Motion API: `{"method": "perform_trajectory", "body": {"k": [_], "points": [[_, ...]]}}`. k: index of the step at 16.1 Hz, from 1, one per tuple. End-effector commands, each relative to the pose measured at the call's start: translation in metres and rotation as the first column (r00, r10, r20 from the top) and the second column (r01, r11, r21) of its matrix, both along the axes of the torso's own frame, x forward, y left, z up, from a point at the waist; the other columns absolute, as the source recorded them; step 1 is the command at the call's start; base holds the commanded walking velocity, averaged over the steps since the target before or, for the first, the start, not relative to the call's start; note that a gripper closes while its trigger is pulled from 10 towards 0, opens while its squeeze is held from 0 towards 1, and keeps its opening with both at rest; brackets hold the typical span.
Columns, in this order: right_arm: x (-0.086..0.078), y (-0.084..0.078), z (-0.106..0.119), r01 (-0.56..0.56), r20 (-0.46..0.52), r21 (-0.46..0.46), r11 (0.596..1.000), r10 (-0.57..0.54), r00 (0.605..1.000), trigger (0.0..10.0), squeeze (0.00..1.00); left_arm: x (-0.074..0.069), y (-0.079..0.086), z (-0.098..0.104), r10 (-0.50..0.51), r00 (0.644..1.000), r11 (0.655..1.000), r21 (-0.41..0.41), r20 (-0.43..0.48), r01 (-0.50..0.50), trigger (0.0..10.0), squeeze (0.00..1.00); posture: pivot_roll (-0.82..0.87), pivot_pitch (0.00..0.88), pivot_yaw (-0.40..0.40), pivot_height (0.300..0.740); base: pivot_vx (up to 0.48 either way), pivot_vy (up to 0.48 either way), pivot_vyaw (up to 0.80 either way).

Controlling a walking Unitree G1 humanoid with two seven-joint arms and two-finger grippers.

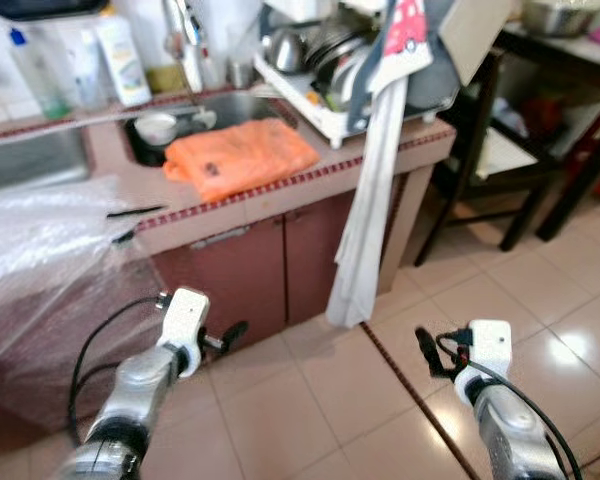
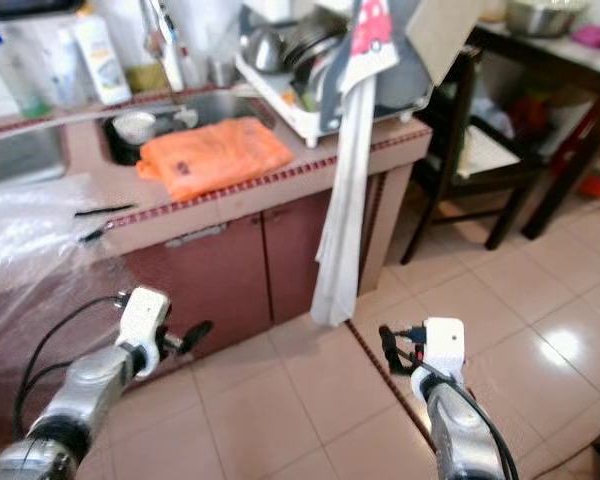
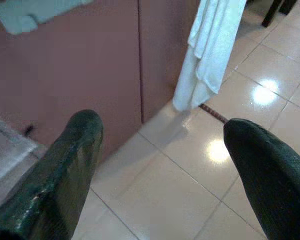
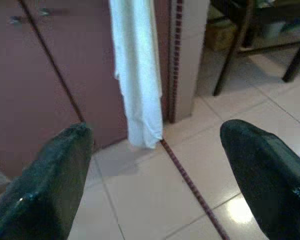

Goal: Kitchen organization

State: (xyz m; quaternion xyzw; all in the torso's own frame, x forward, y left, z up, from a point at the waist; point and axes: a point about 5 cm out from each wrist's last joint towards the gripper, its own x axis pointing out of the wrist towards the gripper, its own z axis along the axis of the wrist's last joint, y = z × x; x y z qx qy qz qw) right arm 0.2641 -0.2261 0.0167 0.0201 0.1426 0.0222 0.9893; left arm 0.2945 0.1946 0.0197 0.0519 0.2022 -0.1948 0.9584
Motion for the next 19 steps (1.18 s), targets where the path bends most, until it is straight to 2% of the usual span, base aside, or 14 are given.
{"method": "perform_trajectory", "body": {"k": [1, 4, 5, 6, 8, 9, 10, 12, 15, 16, 18, 19], "points": [[-0.002, 0.001, 0.011, 0.007, 0.055, 0.008, 1.000, -0.008, 0.998, 10.0, 0.00, -0.003, 0.005, 0.007, 0.000, 0.998, 1.000, -0.001, 0.069, 0.000, 10.0, 0.00, -0.06, 0.000, 0.054, 0.740, 0.000, 0.000, 0.00], [-0.020, 0.006, 0.018, -0.010, 0.118, -0.044, 0.999, 0.015, 0.993, 10.0, 0.00, -0.020, 0.013, 0.002, 0.054, 0.994, 0.998, 0.007, 0.092, -0.055, 10.0, 0.00, -0.06, 0.000, 0.050, 0.740, 0.000, 0.000, 0.00], [-0.032, 0.008, 0.019, 0.011, 0.133, -0.051, 0.999, -0.004, 0.991, 10.0, 0.00, -0.030, 0.016, 0.000, 0.086, 0.992, 0.996, 0.000, 0.097, -0.086, 10.0, 0.00, -0.05, 0.000, 0.045, 0.740, 0.000, 0.000, 0.00], [-0.050, 0.011, 0.022, 0.055, 0.137, -0.038, 0.998, -0.049, 0.989, 10.0, 0.00, -0.048, 0.021, -0.003, 0.129, 0.987, 0.992, -0.012, 0.099, -0.128, 10.0, 0.00, -0.05, 0.000, 0.044, 0.740, 0.000, 0.000, 0.00], [-0.071, 0.011, 0.031, 0.120, 0.137, -0.036, 0.992, -0.114, 0.984, 10.0, 0.00, -0.074, 0.029, -0.001, 0.211, 0.972, 0.975, -0.089, 0.105, -0.202, 10.0, 0.00, -0.06, 0.001, 0.044, 0.740, 0.000, 0.000, 0.00], [-0.075, 0.011, 0.037, 0.114, 0.152, -0.066, 0.991, -0.103, 0.983, 10.0, 0.00, -0.080, 0.031, 0.000, 0.219, 0.969, 0.975, -0.073, 0.116, -0.211, 10.0, 0.00, -0.06, 0.011, 0.045, 0.740, 0.000, 0.000, 0.00], [-0.077, 0.011, 0.045, 0.124, 0.173, -0.078, 0.989, -0.109, 0.979, 10.0, 0.00, -0.090, 0.029, -0.007, 0.233, 0.969, 0.971, -0.078, 0.089, -0.226, 10.0, 0.00, -0.06, 0.015, 0.045, 0.740, 0.000, 0.000, 0.00], [-0.077, 0.015, 0.060, 0.136, 0.204, -0.095, 0.986, -0.115, 0.972, 10.0, 0.00, -0.106, 0.014, -0.013, 0.220, 0.968, 0.976, -0.040, 0.119, -0.216, 10.0, 0.00, -0.06, 0.038, 0.036, 0.740, 0.000, 0.000, 0.00], [-0.071, 0.023, 0.076, 0.113, 0.254, -0.134, 0.984, -0.076, 0.964, 10.0, 0.00, -0.093, -0.001, 0.006, 0.189, 0.960, 0.982, -0.061, 0.209, -0.180, 10.0, 0.00, -0.06, 0.044, 0.030, 0.740, 0.000, 0.000, 0.00], [-0.070, 0.025, 0.084, 0.118, 0.277, -0.137, 0.984, -0.077, 0.958, 10.0, 0.00, -0.086, -0.005, 0.018, 0.192, 0.949, 0.981, -0.066, 0.252, -0.181, 10.0, 0.00, -0.05, 0.044, 0.029, 0.740, 0.000, 0.000, 0.00], [-0.072, 0.027, 0.091, 0.134, 0.289, -0.132, 0.982, -0.091, 0.953, 10.0, 0.00, -0.082, -0.010, 0.032, 0.208, 0.925, 0.978, -0.078, 0.318, -0.194, 10.0, 0.00, -0.05, 0.048, 0.032, 0.740, 0.000, 0.000, 0.00], [-0.074, 0.028, 0.091, 0.133, 0.289, -0.131, 0.982, -0.090, 0.953, 10.0, 0.00, -0.081, -0.011, 0.037, 0.218, 0.912, 0.976, -0.083, 0.348, -0.201, 10.0, 0.78, -0.05, 0.051, 0.036, 0.740, 0.000, 0.000, 0.00]]}}
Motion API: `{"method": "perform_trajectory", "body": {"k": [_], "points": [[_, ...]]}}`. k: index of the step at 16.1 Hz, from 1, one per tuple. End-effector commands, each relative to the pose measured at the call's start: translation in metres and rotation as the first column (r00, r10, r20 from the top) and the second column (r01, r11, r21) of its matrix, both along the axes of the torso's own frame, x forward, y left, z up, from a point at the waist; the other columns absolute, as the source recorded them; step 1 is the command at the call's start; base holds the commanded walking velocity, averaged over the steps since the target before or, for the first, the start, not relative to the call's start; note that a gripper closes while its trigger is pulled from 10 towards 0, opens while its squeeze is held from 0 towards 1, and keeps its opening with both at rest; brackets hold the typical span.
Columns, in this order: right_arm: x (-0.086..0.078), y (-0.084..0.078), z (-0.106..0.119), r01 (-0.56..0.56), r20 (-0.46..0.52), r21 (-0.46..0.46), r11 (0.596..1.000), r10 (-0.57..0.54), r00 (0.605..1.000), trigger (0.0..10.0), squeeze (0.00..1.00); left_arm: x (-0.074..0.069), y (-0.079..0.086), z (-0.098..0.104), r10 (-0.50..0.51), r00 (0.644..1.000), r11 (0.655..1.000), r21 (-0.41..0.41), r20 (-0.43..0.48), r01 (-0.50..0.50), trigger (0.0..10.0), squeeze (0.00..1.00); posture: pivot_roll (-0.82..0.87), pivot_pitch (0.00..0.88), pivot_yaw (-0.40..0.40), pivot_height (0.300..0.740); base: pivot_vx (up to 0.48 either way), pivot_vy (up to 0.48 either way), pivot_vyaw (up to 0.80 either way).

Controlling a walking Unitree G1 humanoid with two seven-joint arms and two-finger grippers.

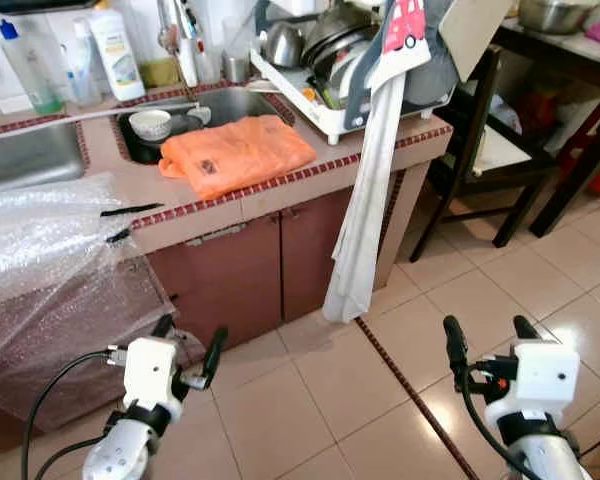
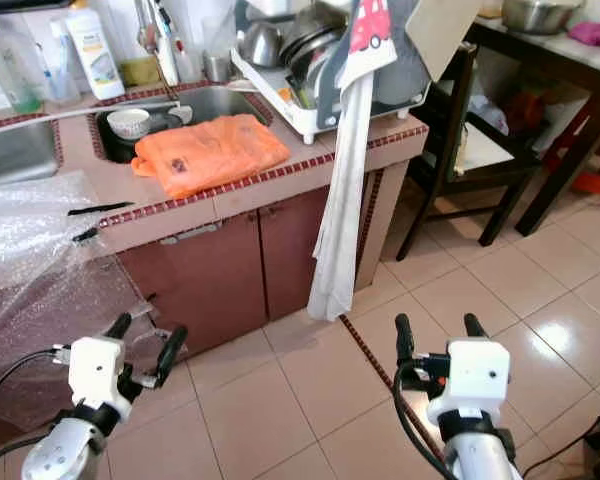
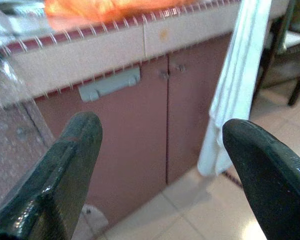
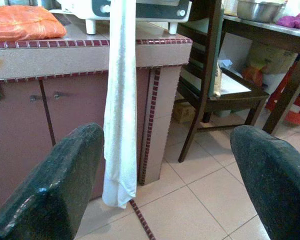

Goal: Kitchen organization

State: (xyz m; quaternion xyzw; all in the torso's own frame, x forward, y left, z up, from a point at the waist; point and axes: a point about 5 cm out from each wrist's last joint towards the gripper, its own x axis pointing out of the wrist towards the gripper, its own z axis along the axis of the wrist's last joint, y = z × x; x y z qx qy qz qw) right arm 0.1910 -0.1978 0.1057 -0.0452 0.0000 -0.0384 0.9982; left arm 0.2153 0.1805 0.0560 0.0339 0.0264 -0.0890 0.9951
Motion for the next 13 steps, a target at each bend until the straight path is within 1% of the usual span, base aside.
{"method": "perform_trajectory", "body": {"k": [1, 2, 3, 4, 5, 6, 8, 9, 10, 11, 12, 13], "points": [[-0.003, 0.000, 0.002, 0.018, 0.003, 0.001, 1.000, -0.018, 1.000, 10.0, 1.00, -0.001, 0.001, 0.008, 0.014, 0.999, 1.000, 0.004, 0.046, -0.014, 10.0, 1.00, -0.05, 0.052, 0.042, 0.740, 0.000, 0.000, 0.00], [-0.004, -0.002, 0.003, 0.042, 0.017, -0.008, 0.999, -0.042, 0.999, 10.0, 1.00, -0.001, 0.000, 0.009, 0.013, 0.998, 1.000, 0.001, 0.058, -0.013, 10.0, 1.00, -0.05, 0.053, 0.044, 0.740, 0.000, 0.000, 0.00], [-0.004, -0.007, 0.009, 0.102, 0.053, -0.018, 0.995, -0.101, 0.993, 10.0, 1.00, -0.001, -0.002, 0.012, 0.011, 0.996, 1.000, -0.009, 0.084, -0.010, 10.0, 1.00, -0.05, 0.053, 0.051, 0.740, 0.000, 0.000, 0.00], [-0.003, -0.010, 0.014, 0.148, 0.076, -0.040, 0.988, -0.145, 0.987, 10.0, 1.00, -0.001, -0.002, 0.016, 0.031, 0.994, 0.999, 0.005, 0.102, -0.032, 10.0, 1.00, -0.05, 0.053, 0.056, 0.740, 0.000, 0.000, 0.00], [-0.003, -0.012, 0.016, 0.161, 0.080, -0.047, 0.986, -0.157, 0.984, 10.0, 1.00, 0.000, -0.002, 0.017, 0.045, 0.993, 0.999, 0.007, 0.107, -0.046, 10.0, 1.00, -0.05, 0.053, 0.057, 0.740, 0.000, 0.000, 0.00], [-0.002, -0.014, 0.018, 0.185, 0.087, -0.049, 0.982, -0.180, 0.980, 10.0, 1.00, 0.004, -0.005, 0.022, 0.042, 0.991, 0.999, 0.002, 0.128, -0.042, 10.0, 1.00, -0.05, 0.052, 0.058, 0.740, 0.000, 0.000, 0.00], [0.004, -0.018, 0.028, 0.218, 0.127, -0.063, 0.974, -0.209, 0.970, 10.0, 1.00, 0.017, -0.013, 0.032, 0.049, 0.984, 0.999, -0.019, 0.169, -0.046, 10.0, 1.00, -0.05, 0.048, 0.062, 0.740, 0.000, 0.000, 0.00], [0.008, -0.019, 0.033, 0.232, 0.151, -0.079, 0.970, -0.218, 0.964, 10.0, 1.00, 0.038, 0.024, 0.050, 0.071, 0.981, 0.997, -0.001, 0.183, -0.072, 10.0, 1.00, -0.05, 0.043, 0.066, 0.740, 0.000, 0.000, 0.00], [0.009, -0.018, 0.034, 0.233, 0.153, -0.080, 0.969, -0.219, 0.964, 10.0, 1.00, 0.042, 0.032, 0.055, 0.084, 0.978, 0.996, 0.013, 0.190, -0.088, 10.0, 1.00, -0.05, 0.043, 0.067, 0.740, 0.000, 0.000, 0.00], [0.010, -0.018, 0.035, 0.234, 0.154, -0.080, 0.969, -0.219, 0.963, 10.0, 1.00, 0.045, 0.036, 0.059, 0.095, 0.977, 0.995, 0.022, 0.192, -0.101, 10.0, 1.00, -0.05, 0.042, 0.068, 0.740, 0.000, 0.000, 0.00], [0.011, -0.017, 0.034, 0.229, 0.156, -0.070, 0.971, -0.216, 0.964, 7.8, 0.00, 0.046, 0.034, 0.061, 0.086, 0.977, 0.996, -0.017, 0.197, -0.084, 1.7, 0.49, -0.05, 0.036, 0.071, 0.740, 0.000, 0.000, 0.00], [0.011, -0.016, 0.034, 0.222, 0.157, -0.064, 0.973, -0.210, 0.965, 7.8, 0.00, 0.047, 0.033, 0.062, 0.084, 0.977, 0.996, -0.032, 0.198, -0.079, 1.7, 0.49, -0.05, 0.036, 0.071, 0.740, 0.000, 0.000, 0.00]]}}
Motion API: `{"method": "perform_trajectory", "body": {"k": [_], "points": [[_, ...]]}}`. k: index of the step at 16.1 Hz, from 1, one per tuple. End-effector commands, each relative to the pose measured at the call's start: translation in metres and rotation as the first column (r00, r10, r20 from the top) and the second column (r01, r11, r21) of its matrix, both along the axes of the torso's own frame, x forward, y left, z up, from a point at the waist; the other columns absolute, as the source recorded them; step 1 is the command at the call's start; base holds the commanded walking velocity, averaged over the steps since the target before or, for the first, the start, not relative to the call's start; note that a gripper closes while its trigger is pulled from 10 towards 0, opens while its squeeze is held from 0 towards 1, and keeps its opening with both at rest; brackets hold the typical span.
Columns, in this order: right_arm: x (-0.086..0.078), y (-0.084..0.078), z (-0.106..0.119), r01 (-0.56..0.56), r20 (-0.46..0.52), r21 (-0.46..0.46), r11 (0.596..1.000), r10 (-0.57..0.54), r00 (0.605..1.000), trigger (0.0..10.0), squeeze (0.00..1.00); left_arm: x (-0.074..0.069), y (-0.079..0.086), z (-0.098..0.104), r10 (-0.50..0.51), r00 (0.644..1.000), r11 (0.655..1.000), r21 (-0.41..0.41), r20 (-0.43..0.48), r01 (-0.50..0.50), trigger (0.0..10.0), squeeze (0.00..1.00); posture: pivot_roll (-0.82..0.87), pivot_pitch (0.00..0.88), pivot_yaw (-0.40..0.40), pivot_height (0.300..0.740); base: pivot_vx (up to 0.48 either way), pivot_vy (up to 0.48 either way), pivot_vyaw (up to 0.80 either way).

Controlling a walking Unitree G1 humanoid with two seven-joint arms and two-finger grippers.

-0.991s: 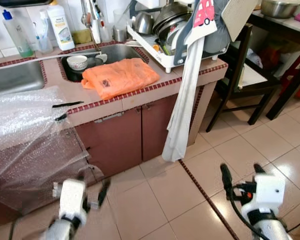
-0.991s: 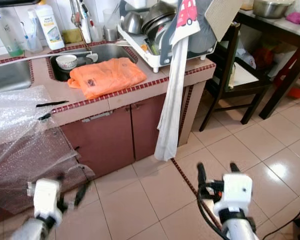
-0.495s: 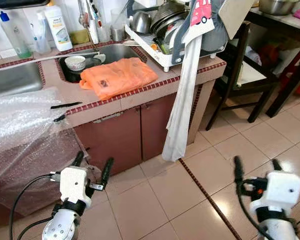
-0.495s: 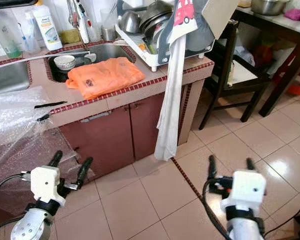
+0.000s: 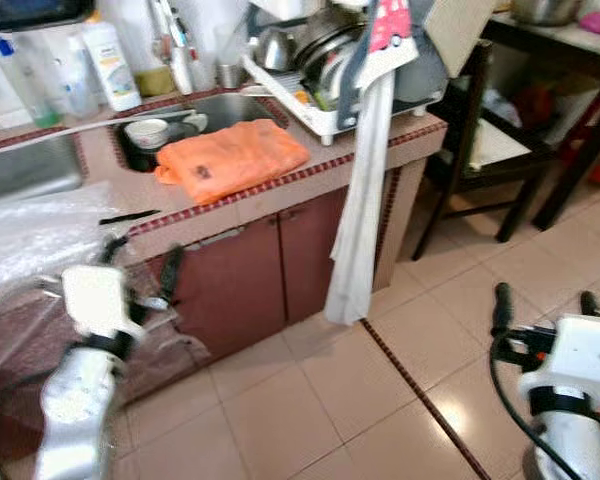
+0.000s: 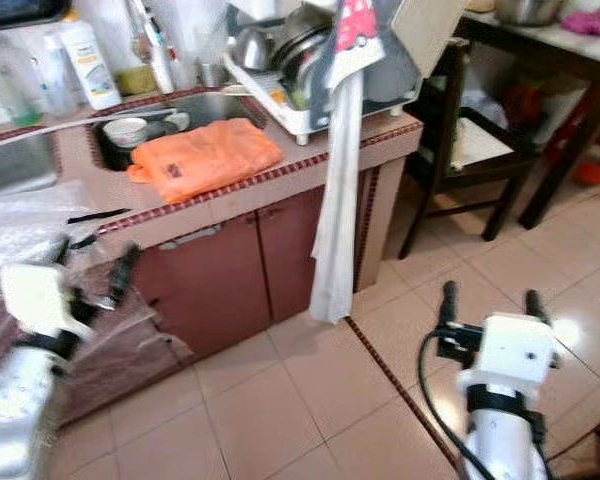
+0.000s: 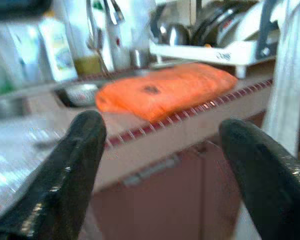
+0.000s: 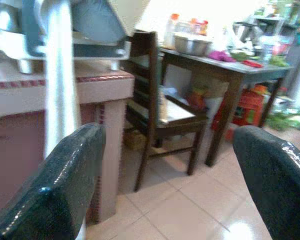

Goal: Kitchen organization

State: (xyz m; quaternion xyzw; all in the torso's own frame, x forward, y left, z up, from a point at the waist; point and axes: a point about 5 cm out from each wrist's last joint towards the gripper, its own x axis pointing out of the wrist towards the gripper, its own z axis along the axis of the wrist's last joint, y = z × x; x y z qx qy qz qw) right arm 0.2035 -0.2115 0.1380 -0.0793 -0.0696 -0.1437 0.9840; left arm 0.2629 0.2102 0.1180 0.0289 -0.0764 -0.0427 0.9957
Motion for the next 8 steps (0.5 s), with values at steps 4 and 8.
{"method": "perform_trajectory", "body": {"k": [4, 8], "points": [[0.0022, 0.0026, 0.0002, -0.004, 0.004, 0.008, 1.000, 0.004, 1.000, 0.0, 0.00, 0.0037, -0.0030, 0.0053, -0.017, 1.000, 1.000, -0.002, -0.002, 0.017, 0.0, 0.00, -0.05, 0.030, 0.070, 0.740, 0.000, 0.000, 0.00], [0.0029, 0.0033, -0.0009, -0.023, -0.008, 0.011, 1.000, 0.024, 1.000, 0.0, 0.00, 0.0018, -0.0060, 0.0011, -0.018, 0.999, 1.000, -0.007, -0.031, 0.018, 0.0, 0.00, -0.05, 0.037, 0.064, 0.740, 0.000, 0.000, 0.00]]}}
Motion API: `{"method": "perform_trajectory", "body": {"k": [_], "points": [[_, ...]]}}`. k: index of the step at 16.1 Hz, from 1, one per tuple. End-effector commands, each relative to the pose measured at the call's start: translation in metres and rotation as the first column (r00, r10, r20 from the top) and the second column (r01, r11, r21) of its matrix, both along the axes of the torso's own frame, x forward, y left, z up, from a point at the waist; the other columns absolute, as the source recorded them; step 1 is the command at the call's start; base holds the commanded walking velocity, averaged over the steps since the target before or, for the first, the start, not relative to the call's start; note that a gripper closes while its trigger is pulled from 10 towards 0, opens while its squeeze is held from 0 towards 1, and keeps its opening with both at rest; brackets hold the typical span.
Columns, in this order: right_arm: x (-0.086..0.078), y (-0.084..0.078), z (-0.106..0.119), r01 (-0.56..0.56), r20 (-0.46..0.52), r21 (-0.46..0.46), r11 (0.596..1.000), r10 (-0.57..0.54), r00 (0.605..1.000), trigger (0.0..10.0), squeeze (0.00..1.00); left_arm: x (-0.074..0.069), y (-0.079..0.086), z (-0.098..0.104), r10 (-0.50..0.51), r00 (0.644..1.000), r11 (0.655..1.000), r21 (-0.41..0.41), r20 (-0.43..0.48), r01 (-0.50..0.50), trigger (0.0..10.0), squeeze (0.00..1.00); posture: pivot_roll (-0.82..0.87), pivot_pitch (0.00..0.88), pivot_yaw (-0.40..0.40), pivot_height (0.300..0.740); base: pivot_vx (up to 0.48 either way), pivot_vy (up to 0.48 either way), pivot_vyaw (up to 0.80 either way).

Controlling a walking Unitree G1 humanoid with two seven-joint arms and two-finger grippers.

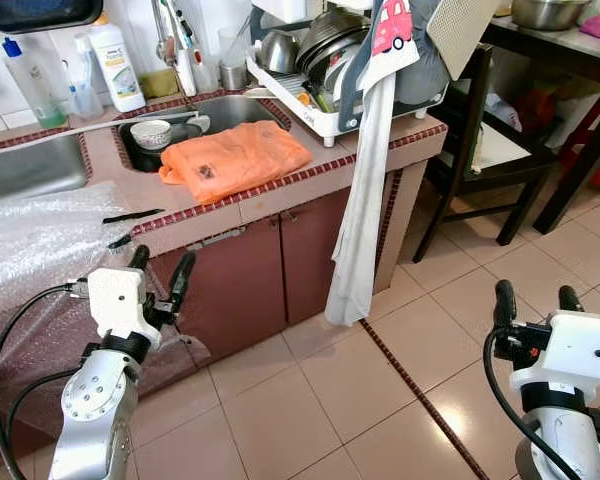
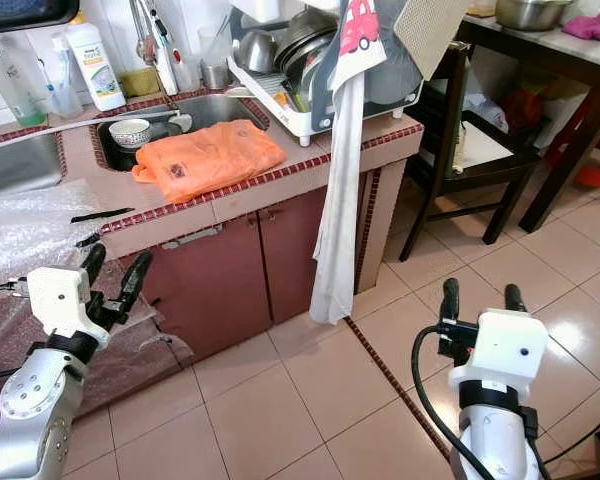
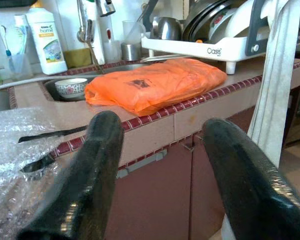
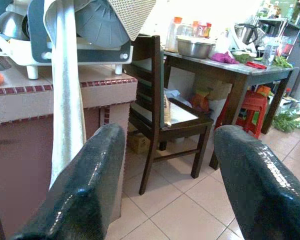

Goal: Kitchen organization

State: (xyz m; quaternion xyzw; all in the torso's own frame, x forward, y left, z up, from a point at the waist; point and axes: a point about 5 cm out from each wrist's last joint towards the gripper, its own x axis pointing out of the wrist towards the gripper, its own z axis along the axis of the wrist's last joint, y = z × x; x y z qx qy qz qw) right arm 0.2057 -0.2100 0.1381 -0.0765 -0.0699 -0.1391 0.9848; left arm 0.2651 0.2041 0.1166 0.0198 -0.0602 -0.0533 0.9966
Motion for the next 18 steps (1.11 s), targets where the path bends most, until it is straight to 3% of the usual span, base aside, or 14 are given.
{"method": "perform_trajectory", "body": {"k": [1, 3, 4, 5, 8, 10, 13, 16, 18], "points": [[0.000, 0.003, -0.002, -0.019, -0.019, 0.006, 1.000, 0.019, 1.000, 0.0, 0.00, -0.002, 0.000, 0.000, 0.000, 1.000, 1.000, 0.014, -0.011, 0.000, 0.0, 0.00, -0.06, 0.038, 0.062, 0.740, 0.000, 0.000, 0.00], [-0.001, 0.003, -0.006, -0.024, -0.050, 0.022, 0.999, 0.025, 0.998, 0.0, 0.00, -0.005, -0.002, -0.006, -0.006, 0.999, 1.000, 0.020, -0.043, 0.007, 0.3, 0.00, -0.06, 0.046, 0.057, 0.740, 0.000, 0.000, 0.00], [0.000, 0.004, -0.008, -0.030, -0.054, 0.077, 0.997, 0.034, 0.998, 10.0, 1.00, -0.005, -0.005, -0.008, -0.002, 0.999, 1.000, 0.015, -0.053, 0.002, 10.0, 0.51, -0.06, 0.049, 0.051, 0.740, 0.000, 0.000, 0.00], [0.001, 0.004, -0.008, -0.032, -0.055, 0.067, 0.997, 0.036, 0.998, 10.0, 1.00, -0.004, -0.005, -0.006, 0.006, 0.999, 1.000, 0.016, -0.044, -0.005, 10.0, 1.00, -0.07, 0.048, 0.049, 0.740, 0.000, 0.000, 0.00], [0.004, 0.004, -0.007, -0.046, -0.039, 0.085, 0.995, 0.049, 0.998, 10.0, 1.00, 0.004, 0.008, -0.003, 0.184, 0.983, 0.983, -0.003, -0.031, -0.184, 10.0, 1.00, -0.06, 0.039, 0.040, 0.740, 0.000, 0.000, 0.00], [0.009, 0.004, -0.006, -0.056, -0.035, 0.080, 0.995, 0.059, 0.998, 10.0, 1.00, 0.005, 0.010, -0.005, 0.234, 0.972, 0.972, -0.015, -0.039, -0.234, 10.0, 1.00, -0.05, 0.040, 0.028, 0.740, 0.000, 0.000, 0.00], [0.014, 0.006, -0.006, -0.086, -0.038, 0.078, 0.993, 0.089, 0.995, 10.0, 1.00, 0.001, 0.009, -0.013, 0.211, 0.975, 0.977, 0.004, -0.073, -0.212, 10.0, 1.00, -0.04, 0.042, 0.018, 0.740, 0.000, 0.000, 0.00], [0.018, 0.007, -0.006, -0.118, -0.046, 0.049, 0.992, 0.121, 0.992, 10.0, 1.00, 0.003, 0.005, -0.017, 0.107, 0.990, 0.993, 0.052, -0.092, -0.103, 10.0, 1.00, -0.04, 0.053, 0.017, 0.740, 0.000, 0.000, 0.00], [0.018, 0.002, -0.010, -0.107, -0.056, 0.047, 0.993, 0.110, 0.992, 10.0, 1.00, 0.005, 0.007, -0.015, 0.089, 0.992, 0.993, 0.086, -0.086, -0.082, 10.0, 1.00, -0.04, 0.057, 0.029, 0.740, 0.000, 0.000, 0.00]]}}
